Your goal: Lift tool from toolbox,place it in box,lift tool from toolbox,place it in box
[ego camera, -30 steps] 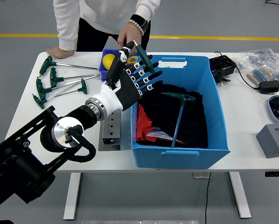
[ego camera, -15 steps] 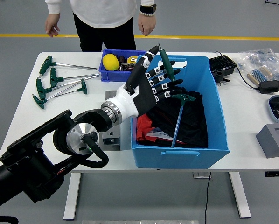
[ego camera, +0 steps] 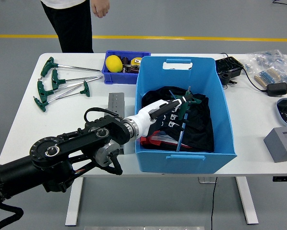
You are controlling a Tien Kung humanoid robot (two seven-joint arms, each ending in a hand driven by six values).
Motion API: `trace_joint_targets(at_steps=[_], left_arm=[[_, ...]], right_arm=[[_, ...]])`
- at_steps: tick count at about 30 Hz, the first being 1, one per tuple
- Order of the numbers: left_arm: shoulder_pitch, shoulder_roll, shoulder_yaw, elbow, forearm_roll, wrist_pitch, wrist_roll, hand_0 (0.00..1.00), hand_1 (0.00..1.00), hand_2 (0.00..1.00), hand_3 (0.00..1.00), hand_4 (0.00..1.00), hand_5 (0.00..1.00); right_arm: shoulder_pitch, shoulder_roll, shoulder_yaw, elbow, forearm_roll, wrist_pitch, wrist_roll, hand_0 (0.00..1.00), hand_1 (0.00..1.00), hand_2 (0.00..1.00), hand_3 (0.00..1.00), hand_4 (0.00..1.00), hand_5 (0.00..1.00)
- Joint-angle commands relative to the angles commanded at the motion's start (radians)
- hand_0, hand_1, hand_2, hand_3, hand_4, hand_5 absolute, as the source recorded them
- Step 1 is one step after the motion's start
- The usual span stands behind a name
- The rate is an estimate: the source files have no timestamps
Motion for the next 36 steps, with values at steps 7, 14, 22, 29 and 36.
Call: trace_joint_targets(at_steps=[7,14,22,29,36], left_arm=[[-0.055,-0.032,0.046,0.086,0.253,-0.017,0.041,0.473,0.66,0.797,0.787,0.816,0.804],[-0.066,-0.041,0.041,0.101,0.545,-0.033,0.093,0.489,0.666,0.809,0.792,0.826,0.813],[-0.057,-0.038,0.041,0.073,0.87,-0.095,0.141,0.547,0.699,0.842,0.825,0.837,0.829],[-0.055,-0.04,0.051,0.052,1.169,-0.184,0.18,0.642,0.737,0.898,0.864,0.85,0.838],[-0.05,-0.04,0.068,0.048,1.461,-0.244,0.2,0.819,0.888,0.998,0.96,0.872,0.845]], right_arm=[[0.005,-0.004,0.004,0.0,-0.007,0.001,-0.001,0.689,0.649,0.725,0.588,0.832,0.757],[0.006,-0.006,0.015,0.0,-0.016,0.0,-0.001,0.688,0.649,0.724,0.588,0.832,0.758],[0.006,-0.007,0.023,0.0,-0.028,0.0,-0.003,0.69,0.649,0.724,0.589,0.832,0.758],[0.006,-0.006,0.027,0.0,-0.032,0.0,-0.004,0.689,0.648,0.725,0.589,0.833,0.758],[0.007,-0.007,0.037,0.0,-0.039,-0.001,-0.005,0.687,0.648,0.724,0.589,0.833,0.759]])
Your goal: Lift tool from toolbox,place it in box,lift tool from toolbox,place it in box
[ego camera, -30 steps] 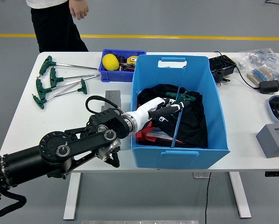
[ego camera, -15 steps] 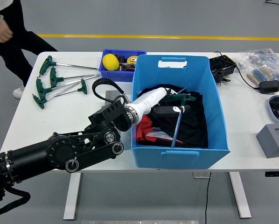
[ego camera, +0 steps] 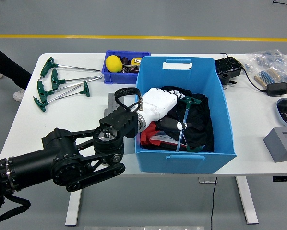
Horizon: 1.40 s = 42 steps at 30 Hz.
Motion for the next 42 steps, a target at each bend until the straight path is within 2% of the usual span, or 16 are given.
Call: trace_joint_targets(at_steps=[4,10,11,12,17,18,19,23,24,27,28,31,35,36,37,42], left_arm=[[0.01,0.003,-0.006,-0.005,0.122,0.052,-0.028,0.819,0.888,0.998,0.96,0.872,0.845],[0.041,0.011,-0.048,-0.024,0.151,0.19,-0.073,0.865,0.922,0.998,0.961,0.862,0.826],[0.047,0.013,-0.059,-0.031,0.154,0.195,-0.07,0.865,0.922,0.998,0.961,0.862,0.826],[0.058,0.014,-0.078,-0.041,0.16,0.196,-0.067,0.78,0.843,0.978,0.859,0.833,0.636],[0.123,0.015,-0.164,-0.087,0.183,0.223,-0.069,0.78,0.843,0.978,0.859,0.833,0.636],[0.148,0.018,-0.192,-0.103,0.191,0.233,-0.074,0.728,0.774,0.876,0.718,0.818,0.593],[0.166,0.022,-0.214,-0.113,0.196,0.235,-0.077,0.728,0.774,0.876,0.718,0.818,0.593],[0.236,0.042,-0.308,-0.134,0.212,0.181,-0.082,0.728,0.774,0.876,0.718,0.818,0.593],[0.254,0.051,-0.33,-0.137,0.212,0.174,-0.084,0.718,0.733,0.792,0.62,0.805,0.572],[0.311,0.078,-0.397,-0.144,0.212,0.179,-0.12,0.718,0.733,0.792,0.62,0.805,0.572],[0.34,0.085,-0.433,-0.149,0.212,0.162,-0.146,0.718,0.733,0.792,0.62,0.805,0.572],[0.411,0.081,-0.541,-0.159,0.212,0.091,-0.211,0.637,0.687,0.767,0.603,0.79,0.528],[0.512,0.069,-0.698,-0.165,0.212,0.103,-0.255,0.637,0.687,0.767,0.603,0.79,0.528],[0.536,0.069,-0.734,-0.163,0.212,0.112,-0.263,0.56,0.645,0.725,0.59,0.789,0.48],[0.562,0.068,-0.769,-0.155,0.212,0.118,-0.271,0.56,0.645,0.725,0.59,0.789,0.48],[0.661,0.065,-0.938,-0.081,0.212,0.072,-0.256,0.523,0.624,0.688,0.588,0.785,0.48]], right_arm=[[-0.001,0.0,0.003,0.0,-0.003,0.0,-0.001,0.687,0.648,0.724,0.589,0.833,0.759],[-0.003,0.001,0.0,0.0,0.003,0.0,0.001,0.687,0.647,0.724,0.589,0.833,0.759],[-0.003,0.001,-0.001,0.0,0.004,-0.001,0.001,0.687,0.647,0.724,0.589,0.833,0.759],[-0.004,0.0,-0.005,0.0,0.011,0.0,0.002,0.686,0.647,0.724,0.589,0.833,0.761],[-0.005,-0.001,-0.024,0.0,0.045,0.001,0.009,0.686,0.647,0.724,0.589,0.833,0.761],[-0.006,0.0,-0.025,0.0,0.048,0.001,0.009,0.686,0.647,0.724,0.589,0.832,0.76],[-0.007,0.0,-0.028,0.0,0.051,0.0,0.009,0.686,0.647,0.724,0.589,0.832,0.76],[-0.011,0.003,-0.027,0.0,0.06,-0.002,0.011,0.686,0.647,0.724,0.589,0.832,0.76],[-0.013,0.004,-0.026,0.0,0.061,-0.002,0.011,0.687,0.647,0.724,0.588,0.833,0.761],[-0.014,0.004,-0.031,0.0,0.065,-0.002,0.013,0.687,0.647,0.724,0.588,0.833,0.761],[-0.015,0.004,-0.035,0.0,0.069,-0.002,0.014,0.687,0.647,0.724,0.588,0.833,0.761],[-0.02,0.007,-0.052,0.0,0.085,-0.002,0.017,0.688,0.647,0.723,0.588,0.833,0.761],[-0.024,0.009,-0.061,0.0,0.085,-0.002,0.019,0.688,0.647,0.723,0.588,0.833,0.761],[-0.025,0.01,-0.061,0.0,0.085,-0.001,0.019,0.688,0.647,0.724,0.588,0.832,0.76],[-0.026,0.01,-0.061,0.0,0.086,0.0,0.02,0.688,0.647,0.724,0.588,0.832,0.76],[-0.028,0.012,-0.063,0.0,0.097,0.0,0.021,0.688,0.647,0.723,0.588,0.831,0.759]])
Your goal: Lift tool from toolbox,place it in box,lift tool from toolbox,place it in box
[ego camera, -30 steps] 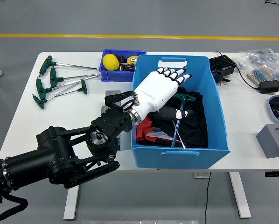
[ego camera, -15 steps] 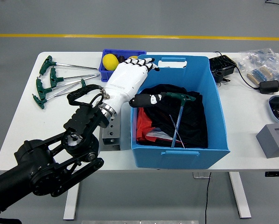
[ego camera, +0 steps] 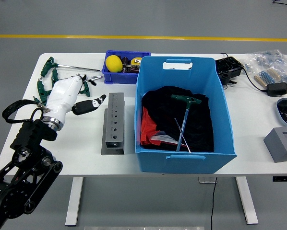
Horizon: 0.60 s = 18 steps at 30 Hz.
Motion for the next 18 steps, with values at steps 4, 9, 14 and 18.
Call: trace_joint_targets(at_steps=[4,9,14,18], left_arm=[[0.058,0.007,-0.089,0.065,0.0,0.012,0.011,0.523,0.624,0.688,0.588,0.785,0.48],[0.126,-0.016,-0.153,0.138,-0.026,0.139,-0.052,0.322,0.422,0.482,0.552,0.78,0.443],[0.155,-0.06,-0.177,0.215,-0.217,0.347,-0.178,0.208,0.152,0.222,0.352,0.769,0.299],[0.163,-0.075,-0.173,0.27,-0.392,0.474,-0.28,0.113,0.028,0.088,0.179,0.776,0.266]], right_arm=[[0.002,0.0,-0.002,0.0,0.005,0.0,0.001,0.688,0.647,0.723,0.588,0.831,0.759],[0.002,0.0,-0.01,0.0,0.018,0.001,0.005,0.688,0.647,0.723,0.588,0.831,0.759],[0.003,0.0,-0.023,0.0,0.019,0.001,0.005,0.688,0.647,0.723,0.588,0.831,0.758],[0.003,0.0,-0.025,0.0,0.015,0.001,0.003,0.688,0.647,0.723,0.588,0.83,0.757]])
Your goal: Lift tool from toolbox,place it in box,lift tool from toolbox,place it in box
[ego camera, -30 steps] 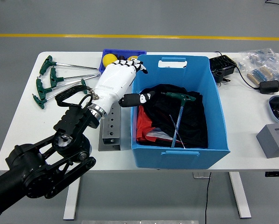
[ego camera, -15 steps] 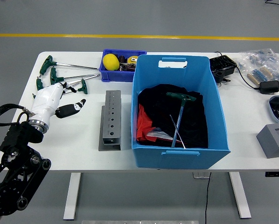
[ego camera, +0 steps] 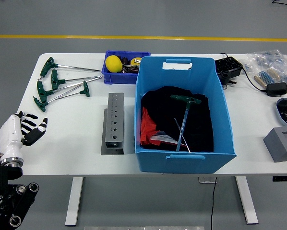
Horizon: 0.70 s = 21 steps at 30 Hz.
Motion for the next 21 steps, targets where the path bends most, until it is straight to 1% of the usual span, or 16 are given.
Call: trace_joint_targets(at_steps=[3,5,6,9,11,14,18,21], left_arm=[[0.001,-0.001,-0.01,0.038,-0.124,0.0,-0.119,0.113,0.028,0.088,0.179,0.776,0.266],[0.0,0.005,-0.026,0.072,-0.208,0.0,-0.198,0.113,0.028,0.088,0.179,0.776,0.266],[-0.001,0.009,-0.033,0.087,-0.247,0.0,-0.23,0.04,0.002,0.003,0.102,0.758,0.353],[0.0,0.021,-0.064,0.131,-0.377,0.0,-0.314,0.04,0.002,0.003,0.102,0.758,0.353],[0.004,0.025,-0.088,0.148,-0.462,0.0,-0.35,0.04,0.002,0.003,0.102,0.758,0.353],[0.011,0.026,-0.109,0.152,-0.585,0.0,-0.391,0.034,0.002,0.002,0.096,0.757,0.366],[0.012,0.019,-0.12,0.137,-0.754,0.0,-0.411,0.029,0.002,0.002,0.085,0.749,0.362],[0.011,0.012,-0.113,0.106,-0.884,-0.001,-0.464,0.029,0.002,0.002,0.085,0.749,0.362]], right_arm=[[0.0,-0.001,0.006,0.0,-0.004,0.001,-0.001,0.688,0.647,0.723,0.588,0.83,0.757],[0.0,-0.003,0.012,0.0,-0.008,0.002,-0.002,0.688,0.647,0.723,0.588,0.83,0.757],[0.001,-0.003,0.015,0.0,-0.01,0.002,-0.002,0.688,0.647,0.723,0.588,0.83,0.757],[0.001,-0.003,0.02,0.0,-0.011,0.003,-0.002,0.688,0.647,0.723,0.588,0.83,0.757],[0.001,-0.003,0.019,0.0,-0.008,0.003,-0.002,0.688,0.647,0.723,0.588,0.83,0.757],[0.001,-0.002,0.014,0.0,-0.003,0.002,-0.001,0.689,0.647,0.722,0.588,0.829,0.757],[0.002,-0.002,-0.002,0.0,0.004,0.002,0.0,0.689,0.647,0.723,0.588,0.829,0.758],[0.003,-0.002,-0.009,0.0,0.008,0.002,0.001,0.689,0.647,0.723,0.588,0.829,0.758]])
